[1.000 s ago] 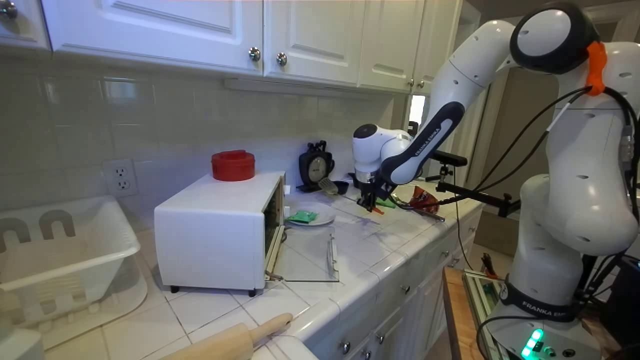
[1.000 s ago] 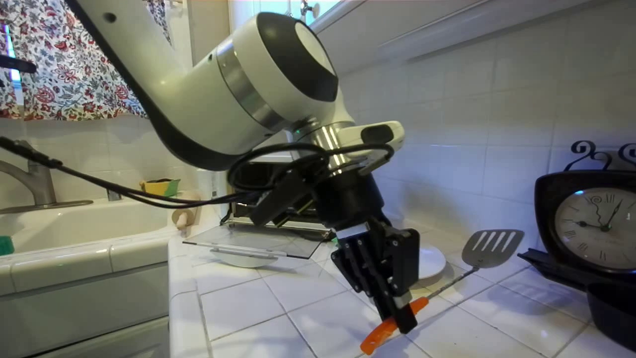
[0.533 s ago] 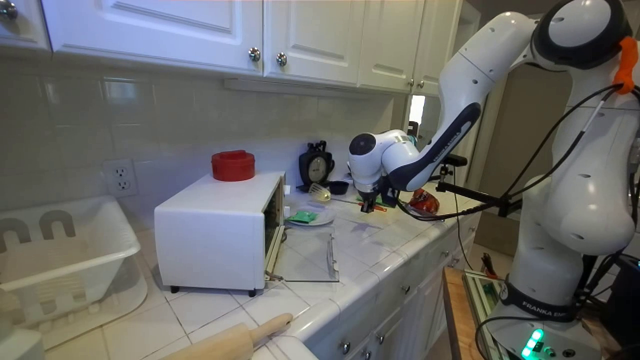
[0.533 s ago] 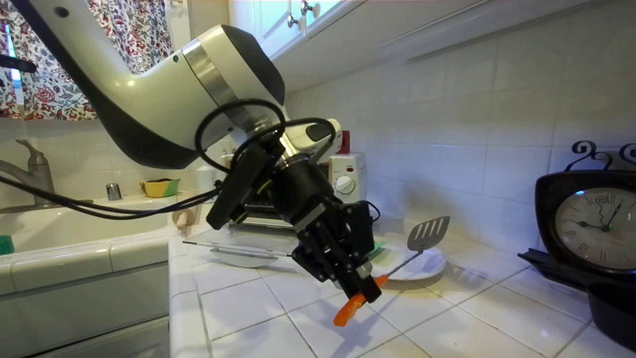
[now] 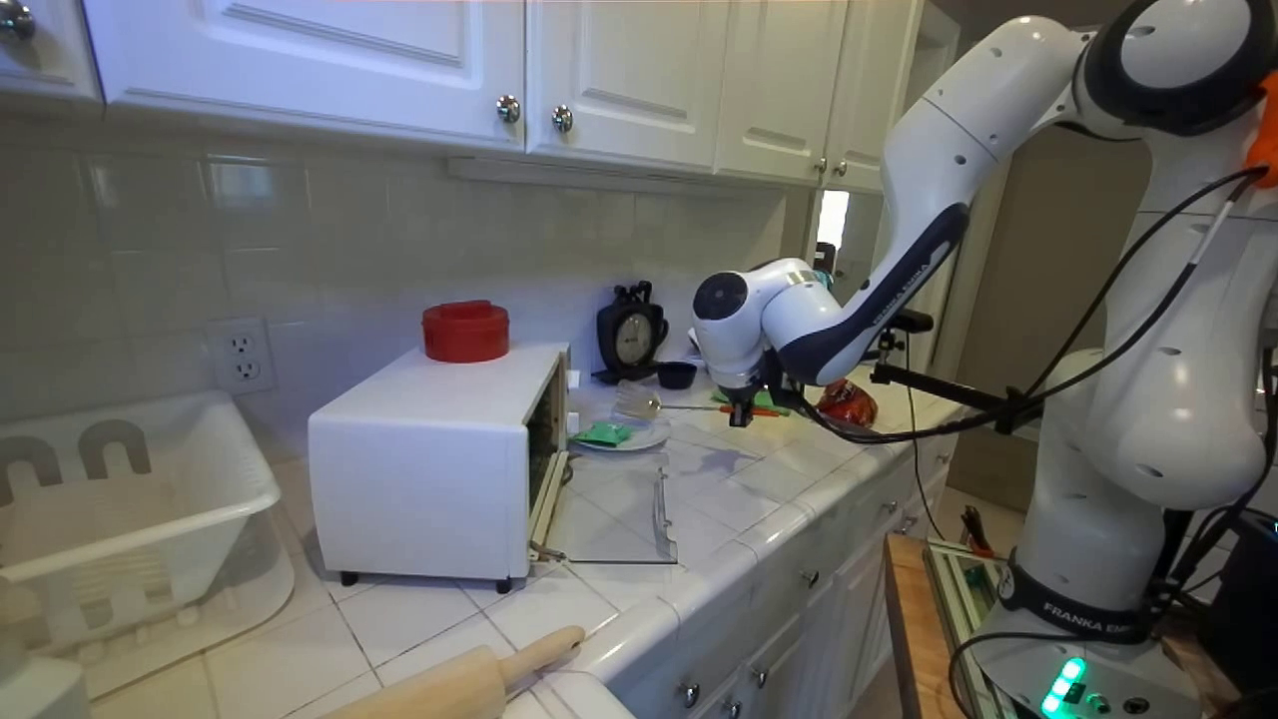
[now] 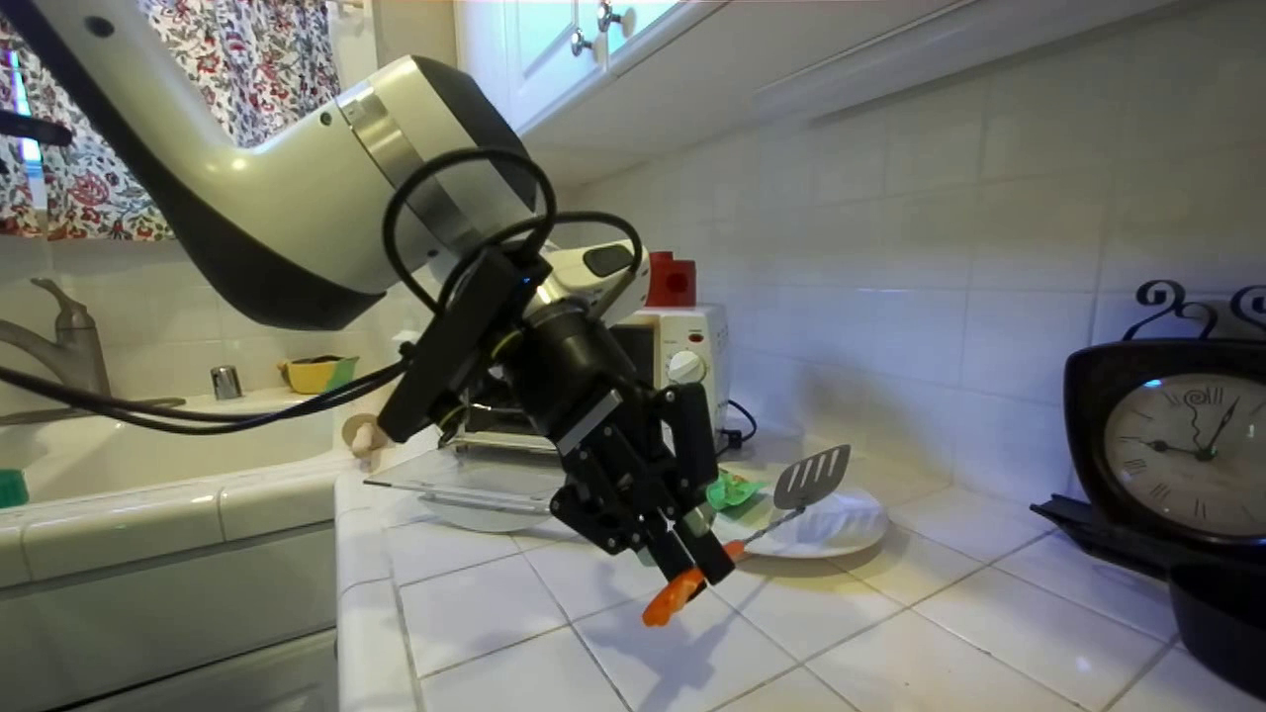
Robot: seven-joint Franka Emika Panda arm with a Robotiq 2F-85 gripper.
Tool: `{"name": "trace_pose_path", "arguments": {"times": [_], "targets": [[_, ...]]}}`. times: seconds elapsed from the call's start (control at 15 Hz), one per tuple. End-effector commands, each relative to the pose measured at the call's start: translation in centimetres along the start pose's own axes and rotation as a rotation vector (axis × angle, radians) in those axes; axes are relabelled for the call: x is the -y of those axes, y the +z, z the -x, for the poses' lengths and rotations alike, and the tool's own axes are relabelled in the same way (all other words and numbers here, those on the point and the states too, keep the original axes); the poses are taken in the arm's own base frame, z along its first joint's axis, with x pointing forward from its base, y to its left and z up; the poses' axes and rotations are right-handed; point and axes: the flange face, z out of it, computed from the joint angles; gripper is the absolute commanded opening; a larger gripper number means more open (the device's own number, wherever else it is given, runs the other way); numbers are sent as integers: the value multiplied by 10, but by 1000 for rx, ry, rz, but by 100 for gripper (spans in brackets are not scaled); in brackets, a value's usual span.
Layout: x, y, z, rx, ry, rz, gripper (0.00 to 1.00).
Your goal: Use the spatula to pick up the green packet and put it into the microwave
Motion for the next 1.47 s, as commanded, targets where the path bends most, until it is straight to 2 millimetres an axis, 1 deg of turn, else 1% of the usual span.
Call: {"name": "trace_pose_path", "arguments": {"times": [0.0, 0.73, 1.4], "targets": [[-7, -3, 1, 6, -58, 26, 5], [-14, 0, -15, 25, -123, -12, 5], [-20, 8, -42, 91, -126, -155, 5]]}}
